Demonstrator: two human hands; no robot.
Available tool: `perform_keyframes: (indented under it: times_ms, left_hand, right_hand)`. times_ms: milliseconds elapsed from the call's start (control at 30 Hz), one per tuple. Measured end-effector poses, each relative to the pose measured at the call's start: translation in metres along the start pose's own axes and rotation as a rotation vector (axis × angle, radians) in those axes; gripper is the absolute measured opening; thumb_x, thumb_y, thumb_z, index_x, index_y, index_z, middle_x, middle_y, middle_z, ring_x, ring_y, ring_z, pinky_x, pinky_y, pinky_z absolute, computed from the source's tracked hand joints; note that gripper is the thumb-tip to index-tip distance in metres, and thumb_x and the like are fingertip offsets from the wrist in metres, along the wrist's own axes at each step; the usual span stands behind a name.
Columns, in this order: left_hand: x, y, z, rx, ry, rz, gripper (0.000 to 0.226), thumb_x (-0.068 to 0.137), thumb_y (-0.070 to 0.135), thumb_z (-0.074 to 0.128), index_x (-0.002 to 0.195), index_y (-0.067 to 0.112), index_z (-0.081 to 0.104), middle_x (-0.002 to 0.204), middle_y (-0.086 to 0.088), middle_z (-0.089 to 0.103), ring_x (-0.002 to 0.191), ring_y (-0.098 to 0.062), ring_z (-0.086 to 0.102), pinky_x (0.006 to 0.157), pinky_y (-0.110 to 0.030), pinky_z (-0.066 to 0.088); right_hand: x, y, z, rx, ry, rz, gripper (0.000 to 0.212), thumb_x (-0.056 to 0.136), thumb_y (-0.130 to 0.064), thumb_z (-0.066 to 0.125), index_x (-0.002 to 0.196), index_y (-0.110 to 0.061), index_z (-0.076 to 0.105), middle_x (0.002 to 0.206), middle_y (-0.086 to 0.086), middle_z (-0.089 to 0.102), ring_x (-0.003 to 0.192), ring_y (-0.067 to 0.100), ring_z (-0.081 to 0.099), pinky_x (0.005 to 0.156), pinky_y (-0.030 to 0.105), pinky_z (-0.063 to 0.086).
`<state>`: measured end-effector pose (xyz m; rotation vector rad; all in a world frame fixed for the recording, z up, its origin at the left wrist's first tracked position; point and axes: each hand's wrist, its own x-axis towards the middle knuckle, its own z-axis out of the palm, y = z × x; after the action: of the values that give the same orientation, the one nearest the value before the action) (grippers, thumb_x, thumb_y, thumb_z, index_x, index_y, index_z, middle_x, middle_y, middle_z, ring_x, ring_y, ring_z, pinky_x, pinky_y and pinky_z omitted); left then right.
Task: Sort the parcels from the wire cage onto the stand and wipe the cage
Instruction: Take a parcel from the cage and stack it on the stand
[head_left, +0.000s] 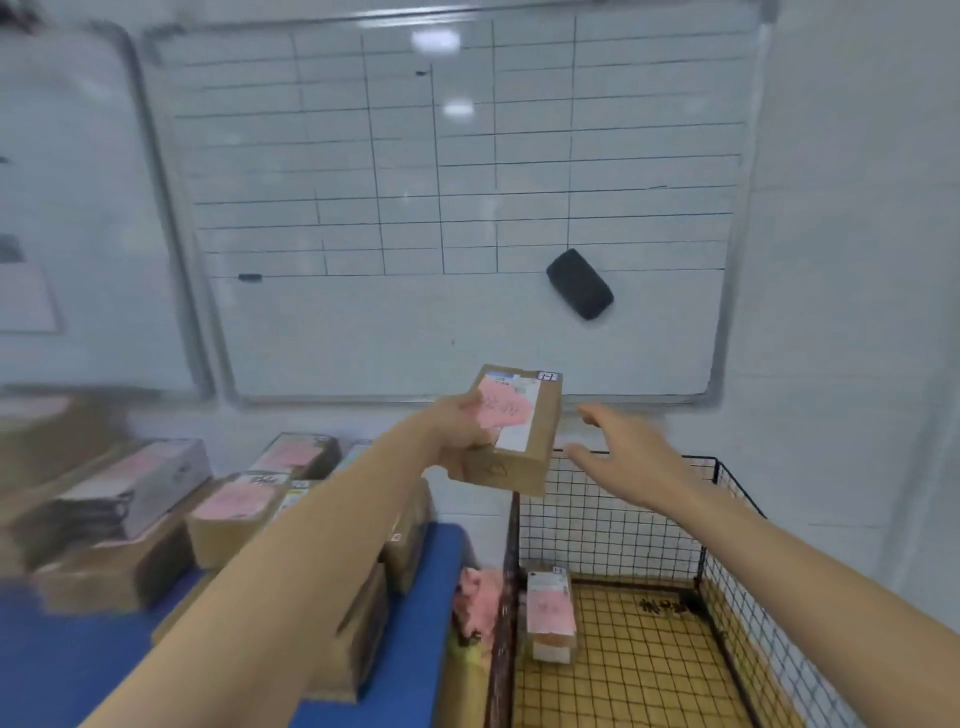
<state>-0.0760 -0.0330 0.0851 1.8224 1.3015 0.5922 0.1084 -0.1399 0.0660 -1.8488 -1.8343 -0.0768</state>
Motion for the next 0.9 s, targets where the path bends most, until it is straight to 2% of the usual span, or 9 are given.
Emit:
perform_keyframes:
  times_ms: [100, 200, 333, 467, 600, 700, 767, 900]
  left_hand:
    - [-0.011, -0.021, -0.041, 0.073, 0.035, 0.013, 0.072, 0.089, 0.012, 0.063, 0.150, 0.024, 0.026, 0.138, -0.010, 0.044, 0.103, -0.030, 0.059, 0.088, -0.047, 0.053]
    - [-0.021, -0.043, -0.082, 0.047, 0.059, -0.025, 0.071, 0.090, 0.009, 0.061, 0.150, 0.024, 0.026, 0.134, -0.010, 0.045, 0.095, -0.034, 0.061, 0.084, -0.051, 0.054]
    - [-0.026, -0.069, -0.131, 0.143, 0.105, -0.037, 0.071, 0.090, 0.015, 0.063, 0.150, 0.023, 0.026, 0.144, -0.009, 0.039, 0.115, -0.036, 0.057, 0.095, -0.044, 0.049]
    - [-0.033, -0.102, -0.185, 0.080, 0.123, -0.137, 0.072, 0.090, 0.014, 0.063, 0.150, 0.024, 0.025, 0.142, -0.011, 0.041, 0.104, -0.041, 0.063, 0.085, -0.050, 0.054]
    - [-0.033, -0.133, -0.237, 0.049, 0.151, -0.195, 0.072, 0.090, 0.016, 0.063, 0.151, 0.025, 0.025, 0.147, -0.009, 0.036, 0.103, -0.037, 0.064, 0.082, -0.047, 0.056]
    - [-0.033, -0.156, -0.269, 0.030, 0.185, -0.227, 0.071, 0.092, 0.016, 0.062, 0.151, 0.026, 0.024, 0.149, -0.007, 0.034, 0.105, -0.032, 0.061, 0.087, -0.044, 0.055]
    - [-0.034, -0.173, -0.287, -0.035, 0.191, -0.263, 0.071, 0.092, 0.014, 0.061, 0.151, 0.026, 0.023, 0.150, -0.008, 0.033, 0.106, -0.034, 0.060, 0.083, -0.047, 0.056]
    - [-0.037, -0.209, -0.324, -0.004, 0.203, -0.319, 0.070, 0.093, 0.012, 0.060, 0.151, 0.025, 0.023, 0.150, -0.009, 0.032, 0.109, -0.037, 0.060, 0.073, -0.048, 0.058]
  right_hand:
    - [0.008, -0.042, 0.018, 0.036, 0.011, -0.006, 0.054, 0.095, -0.037, 0.054, 0.144, -0.017, 0.039, 0.144, 0.001, 0.048, 0.131, 0.017, 0.044, 0.103, 0.027, 0.034]
    - [0.022, -0.088, 0.039, 0.079, 0.041, -0.030, 0.053, 0.096, -0.039, 0.053, 0.143, -0.017, 0.041, 0.142, 0.002, 0.050, 0.129, 0.018, 0.047, 0.102, 0.031, 0.037]
    - [0.045, -0.135, 0.063, 0.131, 0.070, -0.059, 0.053, 0.096, -0.041, 0.053, 0.141, -0.016, 0.044, 0.139, 0.001, 0.053, 0.127, 0.016, 0.048, 0.095, 0.026, 0.038]
    - [0.073, -0.178, 0.089, 0.148, 0.001, -0.118, 0.057, 0.095, -0.042, 0.054, 0.143, -0.014, 0.041, 0.142, 0.003, 0.050, 0.129, 0.017, 0.047, 0.101, 0.028, 0.037]
    - [0.101, -0.217, 0.118, 0.188, -0.059, -0.184, 0.059, 0.094, -0.043, 0.054, 0.144, -0.015, 0.039, 0.143, 0.003, 0.049, 0.130, 0.017, 0.046, 0.103, 0.028, 0.036]
    - [0.119, -0.245, 0.143, 0.186, -0.090, -0.269, 0.058, 0.095, -0.043, 0.053, 0.145, -0.018, 0.038, 0.143, 0.002, 0.049, 0.130, 0.016, 0.046, 0.101, 0.026, 0.035]
    - [0.129, -0.263, 0.159, 0.197, -0.109, -0.293, 0.056, 0.096, -0.040, 0.053, 0.145, -0.018, 0.039, 0.143, 0.003, 0.049, 0.130, 0.016, 0.046, 0.101, 0.026, 0.035]
    - [0.146, -0.302, 0.195, 0.165, -0.196, -0.338, 0.055, 0.096, -0.038, 0.051, 0.145, -0.016, 0.038, 0.145, 0.002, 0.047, 0.132, 0.015, 0.044, 0.105, 0.029, 0.036]
